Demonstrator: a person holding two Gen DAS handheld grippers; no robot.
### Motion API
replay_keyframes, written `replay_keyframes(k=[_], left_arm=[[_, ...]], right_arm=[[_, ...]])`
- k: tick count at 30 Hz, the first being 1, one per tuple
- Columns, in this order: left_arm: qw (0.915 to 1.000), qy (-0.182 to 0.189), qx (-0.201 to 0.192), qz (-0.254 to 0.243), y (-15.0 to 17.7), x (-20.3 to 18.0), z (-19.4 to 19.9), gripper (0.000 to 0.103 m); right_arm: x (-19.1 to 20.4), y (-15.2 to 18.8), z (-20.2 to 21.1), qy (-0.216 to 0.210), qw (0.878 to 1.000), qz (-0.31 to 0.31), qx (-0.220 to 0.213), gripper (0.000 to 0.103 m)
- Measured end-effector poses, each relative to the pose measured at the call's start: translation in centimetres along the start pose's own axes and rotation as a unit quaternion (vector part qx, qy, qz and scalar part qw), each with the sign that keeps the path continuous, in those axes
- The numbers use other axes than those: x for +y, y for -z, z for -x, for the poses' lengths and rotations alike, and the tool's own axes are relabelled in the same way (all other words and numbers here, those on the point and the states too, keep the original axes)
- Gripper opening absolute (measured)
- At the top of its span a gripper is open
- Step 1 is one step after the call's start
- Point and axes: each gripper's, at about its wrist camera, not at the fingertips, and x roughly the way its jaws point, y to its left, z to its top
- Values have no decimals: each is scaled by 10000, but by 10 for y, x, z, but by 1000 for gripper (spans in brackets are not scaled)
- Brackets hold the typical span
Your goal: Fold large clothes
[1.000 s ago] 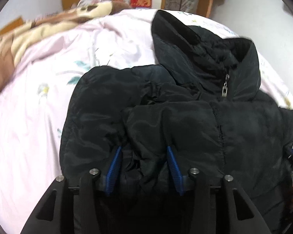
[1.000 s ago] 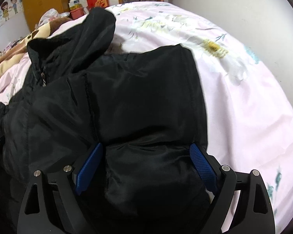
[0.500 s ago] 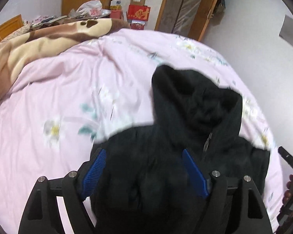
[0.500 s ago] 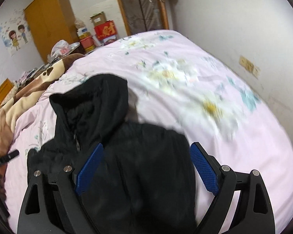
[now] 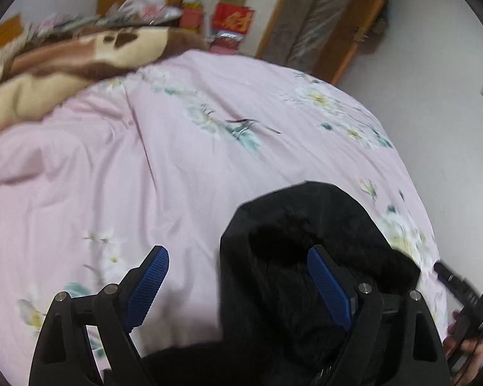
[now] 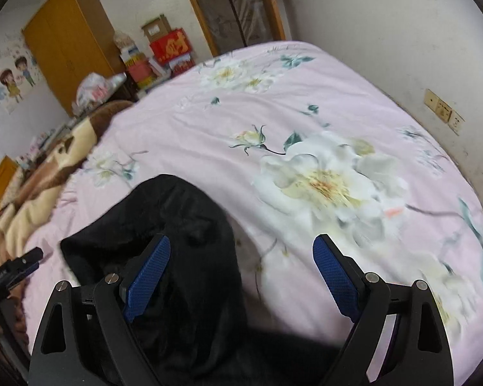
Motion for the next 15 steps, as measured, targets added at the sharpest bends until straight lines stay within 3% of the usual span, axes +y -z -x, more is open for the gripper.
replay_keyframes(k=[1,4,5,6,7,8,10,12,15], left_arm=[[10000,40,29,68,-2,1,-10,88],[9996,-180,198,-38,-2,0,-41,88],[9993,-240,267,-75,1,-1,-48,85],[9993,-219,299,-96,3,-1,-54,74],[9990,-236,356,-133,6,-2,-60,56],[9985,-334,425,-131,9,-1,-64,45],[9977,-345,575,-67,13,-1,-70,19],[9979,-242,599,5,17,-1,-67,8],[9982,-340,479,-141,20,-3,-51,4]], right_arm=[[3,-4,-29,-44,9997,-57,240,90],[5,3,-57,-194,9980,-159,581,86],[6,6,-62,-223,9976,-165,632,75],[8,10,-68,-261,9971,-166,702,62],[8,13,-71,-242,9966,-166,767,54],[9,15,-73,-220,9962,-159,828,38],[13,20,-75,-220,9953,-93,944,31],[15,23,-70,-355,9951,-32,925,18],[20,28,-56,-400,9956,74,846,9]])
